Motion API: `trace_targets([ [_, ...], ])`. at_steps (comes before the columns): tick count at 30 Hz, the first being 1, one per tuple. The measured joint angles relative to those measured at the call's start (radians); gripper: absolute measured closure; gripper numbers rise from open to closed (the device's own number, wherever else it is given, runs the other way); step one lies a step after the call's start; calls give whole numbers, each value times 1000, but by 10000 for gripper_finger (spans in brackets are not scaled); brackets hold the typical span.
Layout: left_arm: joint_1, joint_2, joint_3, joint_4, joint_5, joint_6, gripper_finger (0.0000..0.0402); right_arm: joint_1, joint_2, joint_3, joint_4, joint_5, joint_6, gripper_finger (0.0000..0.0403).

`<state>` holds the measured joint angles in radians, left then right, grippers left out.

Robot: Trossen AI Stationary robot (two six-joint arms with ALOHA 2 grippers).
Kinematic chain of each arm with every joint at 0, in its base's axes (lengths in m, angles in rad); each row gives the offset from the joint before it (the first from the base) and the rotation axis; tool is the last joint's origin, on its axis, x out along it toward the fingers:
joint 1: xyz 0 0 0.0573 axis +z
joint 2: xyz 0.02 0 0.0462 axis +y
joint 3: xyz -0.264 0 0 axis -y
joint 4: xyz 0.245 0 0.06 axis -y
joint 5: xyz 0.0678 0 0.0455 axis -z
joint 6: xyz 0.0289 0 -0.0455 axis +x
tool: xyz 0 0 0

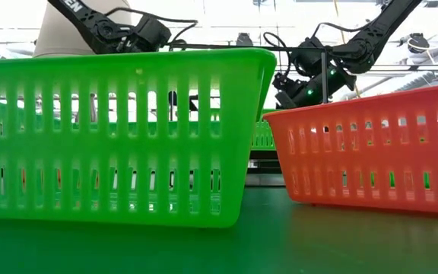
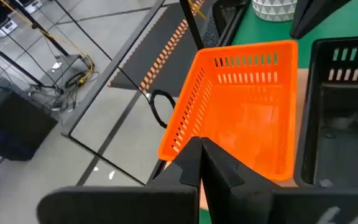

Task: Stack baskets on shelf by color
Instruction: Adjust the bins on the shelf

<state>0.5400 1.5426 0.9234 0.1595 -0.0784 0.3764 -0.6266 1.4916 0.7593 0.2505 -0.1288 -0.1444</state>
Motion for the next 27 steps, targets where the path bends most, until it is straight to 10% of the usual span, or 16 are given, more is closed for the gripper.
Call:
trace_targets([
  [27,23,111,-1,-30,52,14,391,-1,37,0,58,29,-2,403],
])
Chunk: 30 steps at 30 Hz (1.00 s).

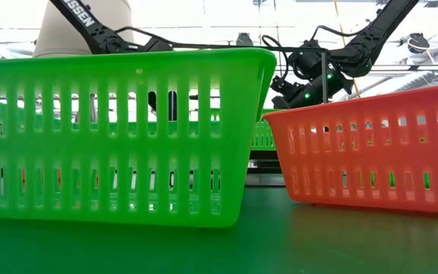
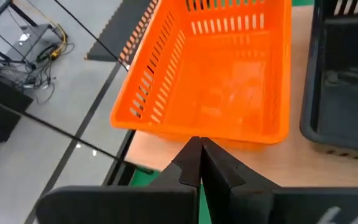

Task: Stack baskets on shelf by color
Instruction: Adjust the bins on the shelf

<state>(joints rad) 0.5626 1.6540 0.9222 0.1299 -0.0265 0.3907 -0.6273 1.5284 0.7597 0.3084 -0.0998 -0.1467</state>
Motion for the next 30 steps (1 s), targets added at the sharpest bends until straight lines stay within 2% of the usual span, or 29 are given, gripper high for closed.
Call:
trace_targets([
  [14,16,22,0,109,2,22,399,0,0,0,1,27,1,403],
  [21,33,24,0,62,-12,15,397,0,0,0,-2,29,3,403],
  [30,45,56,2,100,-1,-5,398,1,0,0,1,29,-3,403],
])
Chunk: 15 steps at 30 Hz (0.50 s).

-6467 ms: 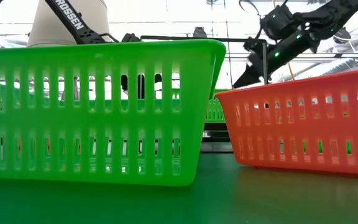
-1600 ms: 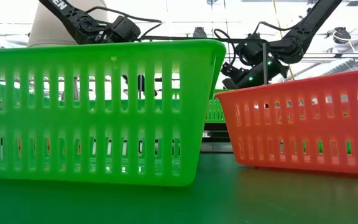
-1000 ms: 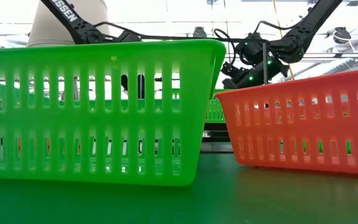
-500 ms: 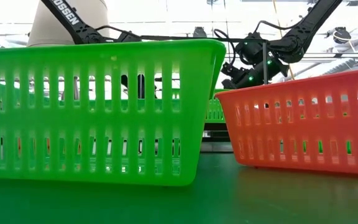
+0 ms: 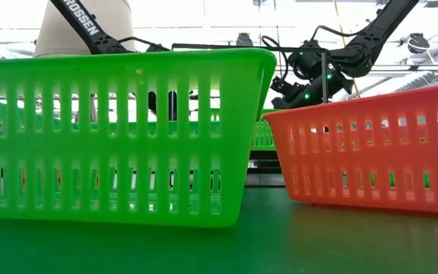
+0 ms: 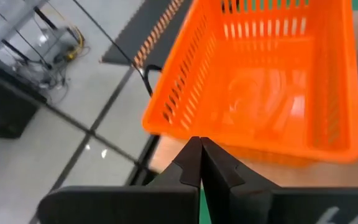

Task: Stack baskets on shelf by color
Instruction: Adjust the bins on the shelf

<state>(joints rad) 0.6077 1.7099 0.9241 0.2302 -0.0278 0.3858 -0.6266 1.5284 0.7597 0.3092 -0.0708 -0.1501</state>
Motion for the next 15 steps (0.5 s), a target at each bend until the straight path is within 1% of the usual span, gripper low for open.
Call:
trace_targets([
  [6,-2,16,0,48,11,8,393,0,0,0,-1,0,0,403],
  [10,1,20,0,44,27,8,399,0,0,0,0,3,0,403],
  [13,1,20,-1,42,28,10,394,0,0,0,-3,41,-2,403],
  [15,0,20,-1,50,28,12,395,0,0,0,-6,46,-5,403],
])
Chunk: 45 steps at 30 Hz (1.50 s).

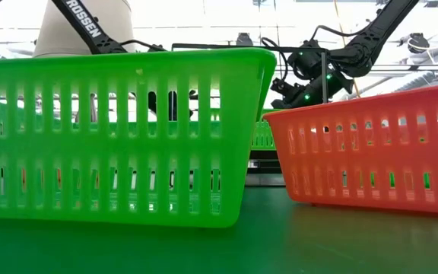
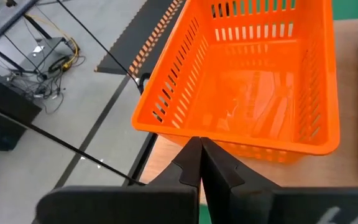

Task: Stack baskets on shelf by color
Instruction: Adjust the bins on the shelf

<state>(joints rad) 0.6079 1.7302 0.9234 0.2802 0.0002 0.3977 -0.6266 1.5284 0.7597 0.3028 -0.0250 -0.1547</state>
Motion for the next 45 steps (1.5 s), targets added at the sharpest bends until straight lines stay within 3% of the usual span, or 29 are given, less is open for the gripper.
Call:
trace_targets([
  [13,2,-12,-1,-20,-50,-3,398,0,0,0,-1,-3,4,403],
  [20,-14,-103,-2,-126,-61,-19,392,0,-23,-1,-42,-4,7,403],
  [27,-113,-241,-1,-359,-52,-74,392,36,-154,0,-237,-4,12,403],
  [34,-256,-244,-1,-426,-52,-133,398,82,-245,0,-357,-21,25,403],
  [37,-299,-235,-1,-435,-76,-157,393,100,-246,0,-357,-82,43,403],
  [45,-340,-234,-1,-429,-107,-196,393,118,-191,0,-329,-76,45,403],
])
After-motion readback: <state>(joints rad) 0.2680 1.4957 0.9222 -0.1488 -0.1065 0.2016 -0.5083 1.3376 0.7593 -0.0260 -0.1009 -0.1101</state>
